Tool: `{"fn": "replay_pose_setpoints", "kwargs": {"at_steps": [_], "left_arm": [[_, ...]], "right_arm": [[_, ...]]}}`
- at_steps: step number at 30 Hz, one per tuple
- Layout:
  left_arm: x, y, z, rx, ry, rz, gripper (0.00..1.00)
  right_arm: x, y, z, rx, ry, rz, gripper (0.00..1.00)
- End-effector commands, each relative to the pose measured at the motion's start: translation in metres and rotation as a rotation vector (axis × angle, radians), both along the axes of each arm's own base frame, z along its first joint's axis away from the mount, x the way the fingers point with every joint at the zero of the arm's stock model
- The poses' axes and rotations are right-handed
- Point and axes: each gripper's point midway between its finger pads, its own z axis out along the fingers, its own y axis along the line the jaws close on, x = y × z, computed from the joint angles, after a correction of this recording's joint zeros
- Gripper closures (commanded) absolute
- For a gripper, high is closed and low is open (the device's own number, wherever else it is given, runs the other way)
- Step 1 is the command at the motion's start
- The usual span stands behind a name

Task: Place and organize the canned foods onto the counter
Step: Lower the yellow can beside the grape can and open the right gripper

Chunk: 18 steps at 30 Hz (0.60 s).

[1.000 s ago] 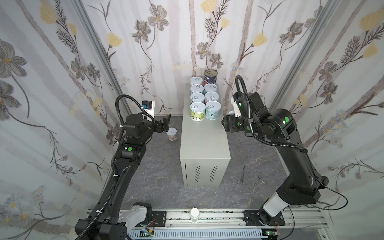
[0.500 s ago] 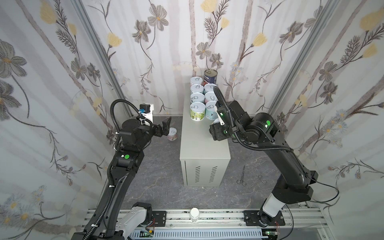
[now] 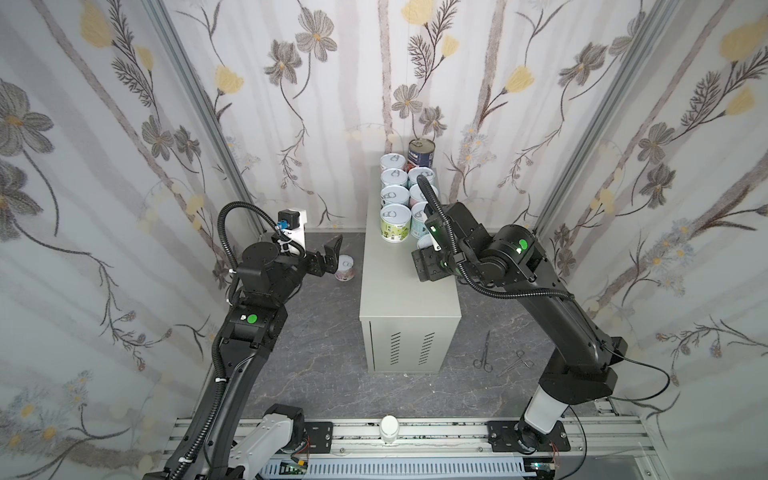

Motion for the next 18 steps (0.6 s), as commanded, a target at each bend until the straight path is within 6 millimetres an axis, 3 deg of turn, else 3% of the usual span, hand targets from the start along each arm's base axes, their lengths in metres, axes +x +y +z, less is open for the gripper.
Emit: {"fn": "replay_pose_setpoints", "kwargs": {"at_steps": [1, 13, 18], "left_arm": [[-0.001, 0.003, 0.004, 0.006, -0.024, 0.016, 0.00], [-0.004, -0.002, 0.005, 0.012, -0.027, -0.005, 0.00], [-0.005, -0.002, 0.007, 0.012, -0.029, -0.007, 0.00]], "right_arm": [[0.003, -0.002, 0.003, -0.007, -0.022, -0.014, 0.14], [0.002, -0.013, -0.003, 0.002, -0.055, -0.050, 0.17], [0.000, -0.015, -0.007, 0.014, -0.063, -0.048, 0.24]]}}
